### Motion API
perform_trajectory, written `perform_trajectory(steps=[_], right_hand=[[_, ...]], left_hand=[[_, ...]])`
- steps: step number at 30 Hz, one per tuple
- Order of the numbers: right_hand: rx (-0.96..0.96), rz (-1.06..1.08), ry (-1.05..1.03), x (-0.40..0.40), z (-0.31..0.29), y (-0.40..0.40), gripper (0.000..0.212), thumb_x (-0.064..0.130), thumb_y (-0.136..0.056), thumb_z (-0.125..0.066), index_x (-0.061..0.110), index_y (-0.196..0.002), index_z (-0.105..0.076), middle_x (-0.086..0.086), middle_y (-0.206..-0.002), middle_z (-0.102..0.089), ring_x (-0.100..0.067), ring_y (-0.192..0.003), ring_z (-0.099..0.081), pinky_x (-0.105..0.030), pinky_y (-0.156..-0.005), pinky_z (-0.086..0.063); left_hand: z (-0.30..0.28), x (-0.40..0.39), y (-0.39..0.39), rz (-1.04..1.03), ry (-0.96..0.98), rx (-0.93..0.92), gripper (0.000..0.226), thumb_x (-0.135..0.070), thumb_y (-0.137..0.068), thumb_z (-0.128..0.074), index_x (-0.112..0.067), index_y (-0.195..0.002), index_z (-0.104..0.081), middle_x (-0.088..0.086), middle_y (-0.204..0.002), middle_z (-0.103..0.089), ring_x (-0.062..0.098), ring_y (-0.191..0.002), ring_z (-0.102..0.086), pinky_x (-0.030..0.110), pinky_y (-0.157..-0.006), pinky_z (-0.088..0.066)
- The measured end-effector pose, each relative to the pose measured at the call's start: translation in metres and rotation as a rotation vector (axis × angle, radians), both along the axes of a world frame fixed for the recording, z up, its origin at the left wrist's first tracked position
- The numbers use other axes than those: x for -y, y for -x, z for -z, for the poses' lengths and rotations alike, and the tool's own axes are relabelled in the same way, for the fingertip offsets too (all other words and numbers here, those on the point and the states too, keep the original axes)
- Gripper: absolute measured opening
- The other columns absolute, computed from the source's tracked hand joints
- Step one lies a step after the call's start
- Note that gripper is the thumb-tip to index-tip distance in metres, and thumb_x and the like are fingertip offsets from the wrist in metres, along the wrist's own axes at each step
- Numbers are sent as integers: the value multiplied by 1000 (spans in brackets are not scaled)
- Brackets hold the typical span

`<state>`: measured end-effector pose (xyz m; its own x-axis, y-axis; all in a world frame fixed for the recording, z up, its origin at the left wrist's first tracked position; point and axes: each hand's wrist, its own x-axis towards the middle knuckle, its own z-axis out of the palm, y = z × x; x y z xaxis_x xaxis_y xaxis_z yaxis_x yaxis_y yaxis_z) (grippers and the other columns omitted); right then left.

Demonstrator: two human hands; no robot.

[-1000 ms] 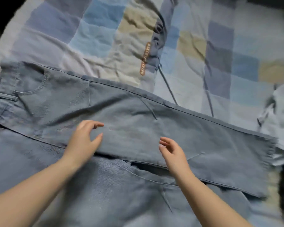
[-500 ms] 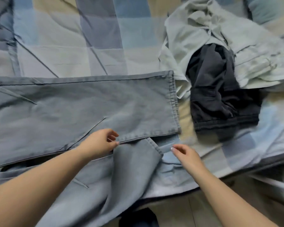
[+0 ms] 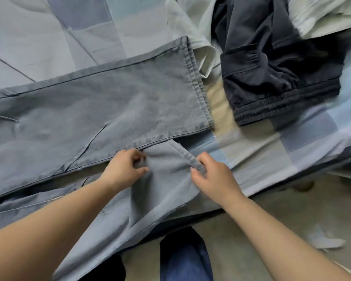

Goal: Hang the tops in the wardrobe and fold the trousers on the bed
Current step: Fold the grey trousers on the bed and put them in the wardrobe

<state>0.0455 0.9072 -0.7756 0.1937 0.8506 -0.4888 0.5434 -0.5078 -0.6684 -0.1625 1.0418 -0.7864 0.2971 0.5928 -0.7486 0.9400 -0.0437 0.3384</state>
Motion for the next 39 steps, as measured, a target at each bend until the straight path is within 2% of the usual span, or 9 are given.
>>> perform_trajectory(steps=[5, 9, 13, 17, 23, 28, 32, 35, 39], right_hand=[[-29, 242, 124, 51, -2, -35, 17, 37, -82, -59, 29, -74, -47, 7, -66, -58, -10, -57, -50, -21, -50, -34], [-9, 129, 369, 85, 20, -47, 33, 34, -82, -69, 26, -61, -45, 9, -66, -45, -3, -59, -42, -14, -54, -32], [-89, 166, 428, 111, 37, -45, 16, 22, -79, -72, 14, -73, -61, -1, -96, -53, -17, -90, -54, -22, -79, -39], [-293, 299, 402, 121, 33, -41, 13, 17, -80, -70, 16, -72, -60, 6, -72, -63, -12, -71, -57, -26, -63, -41], [-269, 674, -4, 133, 16, -56, 39, 1, -78, -72, 38, -81, -62, 13, -77, -67, 3, -68, -59, -10, -62, -45], [-203, 815, 78, 141, 31, -61, 32, -2, -81, -68, 30, -79, -64, 3, -74, -66, -1, -62, -57, -9, -57, -43], [-70, 790, 253, 139, 36, -46, 21, 0, -81, -68, 17, -93, -63, -8, -98, -63, -19, -86, -57, -15, -73, -44], [257, 650, 80, 119, 17, -27, 30, -1, -75, -71, 8, -103, -65, -12, -115, -55, -21, -106, -53, -16, -94, -31], [68, 533, -76, 74, -16, 36, 27, 2, -81, -67, 11, -106, -64, 0, -110, -54, -14, -109, -52, -19, -98, -33]], left_hand=[[3, 21, -25, 54, -1, 36, 74, -31, -79, -74, -17, -142, -38, 11, -139, -40, 25, -131, -37, 29, -107, -28], [15, 41, -46, -140, -45, 103, 81, -30, -78, -76, -19, -145, -31, 10, -142, -33, 27, -127, -43, 35, -108, -34], [23, 33, -56, -13, -202, 2, 38, -43, -77, -73, -21, -106, -60, 2, -106, -59, 30, -110, -52, 43, -92, -44], [20, 20, -67, 253, -279, 66, 27, -40, -80, -70, -22, -86, -50, -5, -83, -50, 28, -98, -53, 33, -78, -33], [10, 4, -95, 46, -367, 403, 29, -22, -85, -70, -15, -111, -59, -8, -96, -58, 11, -90, -52, 17, -74, -32], [19, -3, -110, -14, -268, 352, 44, -14, -86, -69, -14, -127, -55, 2, -117, -61, 16, -106, -56, 17, -90, -35], [23, 0, -77, -309, -160, 258, 38, -12, -87, -66, -15, -124, -57, -4, -108, -60, 10, -97, -57, 21, -89, -41], [17, 14, -28, -437, -121, 248, 25, -11, -88, -65, -20, -111, -62, -5, -101, -66, 9, -92, -61, 20, -81, -47], [5, 33, 52, -596, -21, 220, 19, -6, -89, -62, -19, -102, -63, 3, -98, -68, 6, -77, -60, 19, -64, -49]])
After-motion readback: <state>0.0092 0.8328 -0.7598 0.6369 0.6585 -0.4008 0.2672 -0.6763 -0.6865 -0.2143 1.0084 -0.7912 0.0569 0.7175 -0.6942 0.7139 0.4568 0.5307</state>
